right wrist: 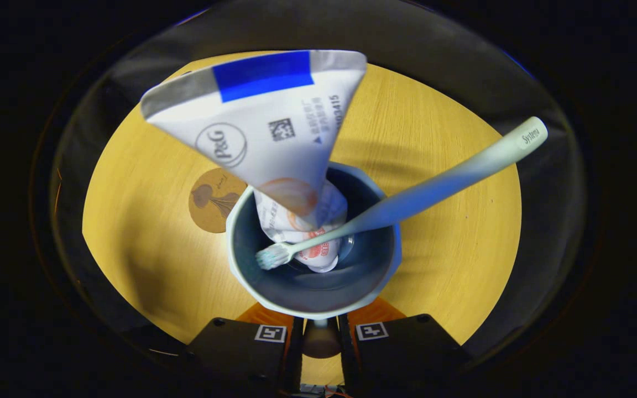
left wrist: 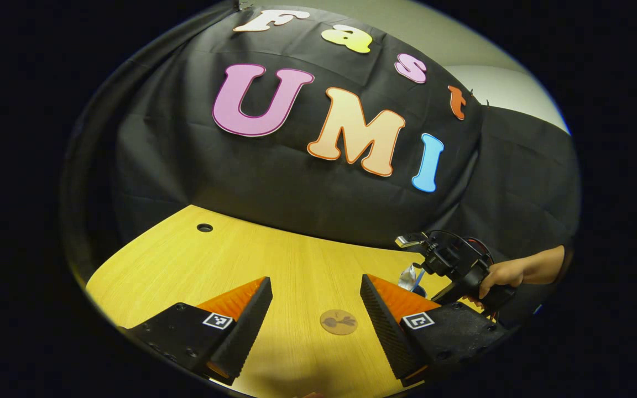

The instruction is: Put the toothbrush and toothpaste on the desktop into the cup, then pick up the cup and place it on the coaster on the desktop.

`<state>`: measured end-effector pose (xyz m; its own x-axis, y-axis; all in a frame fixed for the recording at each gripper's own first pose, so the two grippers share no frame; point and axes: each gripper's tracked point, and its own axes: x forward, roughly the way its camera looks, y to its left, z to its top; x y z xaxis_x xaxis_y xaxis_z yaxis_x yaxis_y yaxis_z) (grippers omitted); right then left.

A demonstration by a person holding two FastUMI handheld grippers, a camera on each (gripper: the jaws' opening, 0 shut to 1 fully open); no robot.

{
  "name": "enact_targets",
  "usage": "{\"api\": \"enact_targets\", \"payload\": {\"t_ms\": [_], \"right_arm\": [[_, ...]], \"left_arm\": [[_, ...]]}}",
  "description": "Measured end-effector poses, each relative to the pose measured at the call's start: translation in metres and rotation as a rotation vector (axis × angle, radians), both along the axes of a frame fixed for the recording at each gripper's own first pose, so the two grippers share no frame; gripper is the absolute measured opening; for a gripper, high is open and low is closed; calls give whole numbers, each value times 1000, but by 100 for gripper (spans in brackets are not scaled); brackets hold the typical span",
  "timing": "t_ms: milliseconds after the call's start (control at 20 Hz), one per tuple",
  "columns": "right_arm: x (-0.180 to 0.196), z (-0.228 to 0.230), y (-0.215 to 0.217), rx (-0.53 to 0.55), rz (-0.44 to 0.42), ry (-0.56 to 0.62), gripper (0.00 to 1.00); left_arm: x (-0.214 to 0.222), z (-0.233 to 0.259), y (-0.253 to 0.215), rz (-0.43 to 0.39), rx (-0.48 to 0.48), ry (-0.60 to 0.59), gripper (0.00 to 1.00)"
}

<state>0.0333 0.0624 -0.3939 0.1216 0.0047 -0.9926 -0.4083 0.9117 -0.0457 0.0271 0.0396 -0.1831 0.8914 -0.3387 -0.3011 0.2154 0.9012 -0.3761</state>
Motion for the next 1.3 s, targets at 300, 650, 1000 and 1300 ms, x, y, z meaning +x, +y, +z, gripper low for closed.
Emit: {"api": "enact_targets", "payload": {"t_ms": [300,650,1000,1300], "right_arm": [[2,-2,-1,41,61,5,31],[2,0,-2,55,108,23,31],[5,4,-4,59,141,45,31],[2,7,-5,43,141,62,31]], "left_arm": [[-1,-2,21,30,5,2,95],[1,-4,46,71,4,5,95],[0,-10,61,92,2,21,95],[2,-13,65,96,9,30,95]]}}
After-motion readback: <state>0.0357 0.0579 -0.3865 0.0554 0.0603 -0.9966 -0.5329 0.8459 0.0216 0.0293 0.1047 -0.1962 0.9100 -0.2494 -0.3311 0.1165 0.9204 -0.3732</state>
